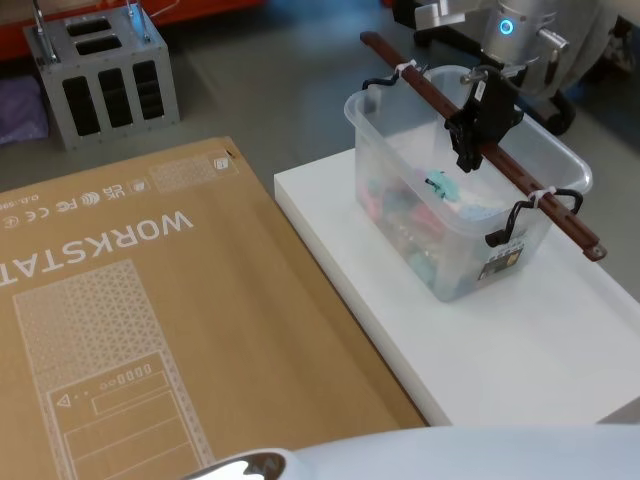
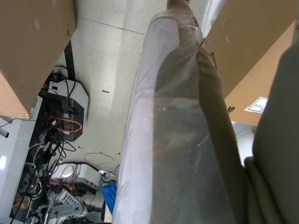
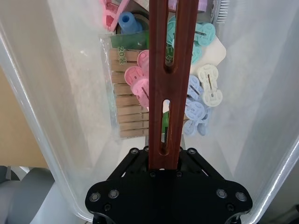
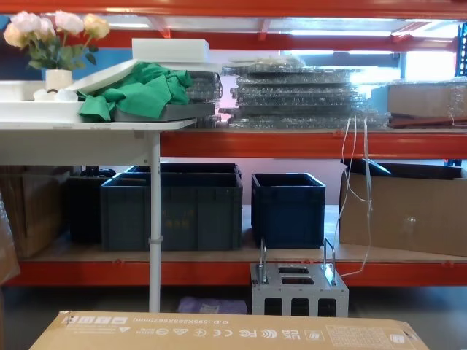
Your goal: Use one hand to grasp the basket and place it at the designated location.
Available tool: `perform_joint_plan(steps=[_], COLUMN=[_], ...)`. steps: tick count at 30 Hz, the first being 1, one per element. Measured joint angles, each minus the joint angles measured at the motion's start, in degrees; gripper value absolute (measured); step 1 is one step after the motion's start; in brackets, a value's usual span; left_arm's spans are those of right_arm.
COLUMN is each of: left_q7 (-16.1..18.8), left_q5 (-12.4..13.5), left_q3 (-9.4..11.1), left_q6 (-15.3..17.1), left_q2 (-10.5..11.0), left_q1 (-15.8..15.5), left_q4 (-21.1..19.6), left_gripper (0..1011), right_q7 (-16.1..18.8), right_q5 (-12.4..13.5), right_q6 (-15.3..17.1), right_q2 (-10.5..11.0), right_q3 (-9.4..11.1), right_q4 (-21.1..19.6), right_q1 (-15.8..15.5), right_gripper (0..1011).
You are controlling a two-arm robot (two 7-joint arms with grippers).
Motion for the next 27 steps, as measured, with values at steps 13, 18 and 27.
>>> perform_joint_plan(steps=[13, 18, 27], left_q7=[0.0, 0.0, 0.0], left_q5=[0.0, 0.0, 0.0], left_q3=[0.0, 0.0, 0.0], left_q6=[0.0, 0.0, 0.0], left_q2=[0.0, 0.0, 0.0], left_q1=[0.0, 0.0, 0.0], left_q4=[0.0, 0.0, 0.0], left_gripper=[0, 0, 0], right_q7=[0.0, -0.4, -1.1], right_q5=[0.0, 0.0, 0.0], right_q6=[-0.5, -0.9, -1.6], right_q2=[0.2, 0.4, 0.2], right_q3=[-0.1, 0.1, 0.3], right_q4=[-0.2, -0.4, 0.0], right_q1=[0.6, 0.8, 1.0], right_gripper=[477, 639, 883])
